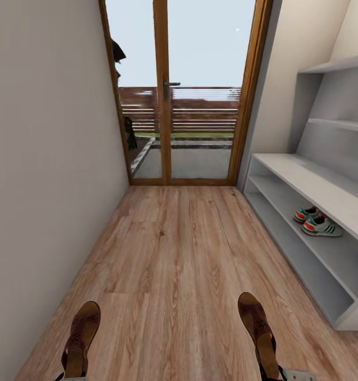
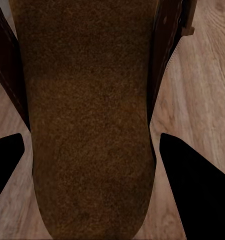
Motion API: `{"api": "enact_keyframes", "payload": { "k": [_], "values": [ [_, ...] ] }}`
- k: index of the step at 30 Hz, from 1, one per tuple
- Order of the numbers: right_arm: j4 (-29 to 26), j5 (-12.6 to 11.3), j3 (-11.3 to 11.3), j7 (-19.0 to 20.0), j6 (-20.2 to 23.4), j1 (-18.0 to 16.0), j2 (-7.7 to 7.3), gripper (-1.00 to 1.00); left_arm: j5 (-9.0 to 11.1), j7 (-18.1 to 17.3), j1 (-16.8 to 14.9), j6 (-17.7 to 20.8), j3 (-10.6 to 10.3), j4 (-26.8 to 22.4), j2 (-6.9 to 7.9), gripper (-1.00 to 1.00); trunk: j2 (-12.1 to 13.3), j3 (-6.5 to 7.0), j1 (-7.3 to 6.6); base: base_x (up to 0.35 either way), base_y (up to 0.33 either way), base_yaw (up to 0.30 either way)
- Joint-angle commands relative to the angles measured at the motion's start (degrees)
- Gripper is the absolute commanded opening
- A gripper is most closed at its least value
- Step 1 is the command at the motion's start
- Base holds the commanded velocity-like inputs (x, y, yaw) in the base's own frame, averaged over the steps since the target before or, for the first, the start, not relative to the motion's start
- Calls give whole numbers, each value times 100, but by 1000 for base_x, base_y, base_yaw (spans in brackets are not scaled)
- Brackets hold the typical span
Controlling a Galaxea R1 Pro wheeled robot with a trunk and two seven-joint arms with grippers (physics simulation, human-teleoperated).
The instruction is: Pick up the two gym shoes and the two sandals from the corridor floor and place them onto the hallstand (shoe rack) in the corridor, making sure they are on the rack and not on the floor. Arrange them so the two gym shoes are next to each other and the two sandals are next to each other.
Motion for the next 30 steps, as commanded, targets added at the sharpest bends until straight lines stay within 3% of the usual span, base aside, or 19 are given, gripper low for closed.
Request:
{"api": "enact_keyframes", "payload": {
  "k": [1, 30],
  "values": [
    [2, 17, -48, 60, -17, -6, 5, -100, -48, -31, -6, -24, 50, 2, -4, -100, -2, -5, 2, 340, 0, 0],
    [-7, 17, -48, 66, -17, -6, 3, -100, -48, -31, -6, -28, 41, 1, -4, -100, -2, -5, 2, 340, 0, 0]
  ]
}}
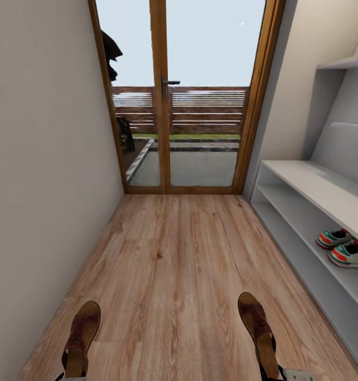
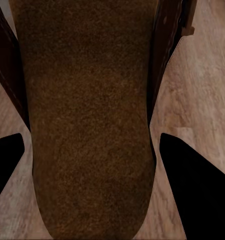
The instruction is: Pick up the two gym shoes and the two sandals from the corridor floor and place them onto the hallstand (shoe rack) in the corridor, making sure they are on the rack and not on the floor. Arrange them so the two gym shoes are next to each other and the two sandals are next to each other.
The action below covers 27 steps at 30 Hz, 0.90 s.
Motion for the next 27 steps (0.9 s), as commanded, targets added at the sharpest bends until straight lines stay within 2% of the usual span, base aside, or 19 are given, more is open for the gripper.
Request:
{"api": "enact_keyframes", "payload": {
  "k": [1, 27],
  "values": [
    [2, 16, -48, 57, -17, -6, 4, -100, -48, -31, -6, -21, 50, 2, -4, -100, -2, -5, 2, 340, 0, 0],
    [11, 16, -45, 62, -17, -6, 6, -100, -48, -31, -6, -18, 50, 2, -4, -100, -2, -5, 2, 340, 0, 0]
  ]
}}
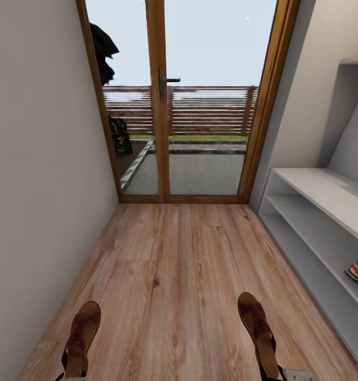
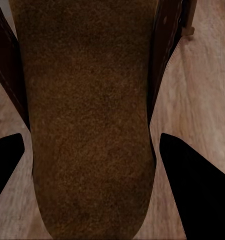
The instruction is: Pick up the two gym shoes and the two sandals from the corridor floor and place them onto the hallstand (shoe rack) in the corridor, making sure they are on the rack and not on the floor. Arrange them so the two gym shoes are next to each other and the two sandals are next to each other.
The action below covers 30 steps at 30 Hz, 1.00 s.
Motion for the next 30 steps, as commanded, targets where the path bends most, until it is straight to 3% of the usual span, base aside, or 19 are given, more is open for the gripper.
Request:
{"api": "enact_keyframes", "payload": {
  "k": [1, 30],
  "values": [
    [2, 16, -48, 59, -17, -6, 5, -100, -48, -31, -6, -23, 50, 2, -4, -100, -2, -5, 2, 340, 0, 0],
    [-42, 8, -67, 46, -17, -6, 2, -100, -48, -31, -6, -31, 50, 2, -4, -100, -2, -5, 2, 340, 0, 0]
  ]
}}
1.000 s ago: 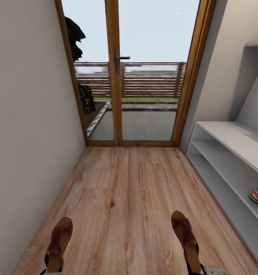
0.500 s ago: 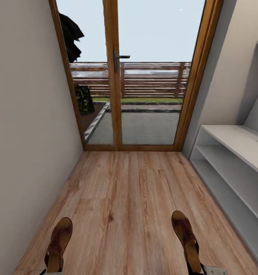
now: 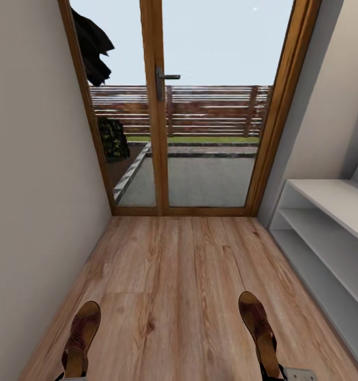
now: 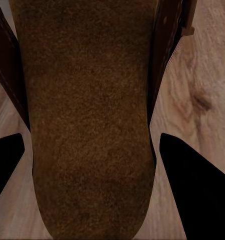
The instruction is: Pick up the two gym shoes and the two sandals from the corridor floor and place them onto the hallstand (shoe rack) in the corridor, making sure they are on the rack and not on the floor. Arrange them so the two gym shoes are next to each other and the two sandals are next to each other.
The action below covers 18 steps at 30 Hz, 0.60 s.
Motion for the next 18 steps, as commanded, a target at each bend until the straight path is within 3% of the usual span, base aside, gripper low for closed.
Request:
{"api": "enact_keyframes", "payload": {
  "k": [1, 7, 18],
  "values": [
    [2, 17, -48, 60, -17, -6, 7, -100, -48, -31, -6, -23, 50, 2, -4, -100, -2, -5, 2, 340, 0, 0],
    [2, 17, -49, 63, -17, -6, 7, -100, -48, -31, -6, -22, 50, 2, -4, -100, -2, -5, 2, 340, 33, -51],
    [15, 17, -40, 64, -14, -6, 10, -100, -48, -31, -6, -14, 58, 2, -4, -100, -2, 1, 2, 315, 157, -236]
  ]
}}
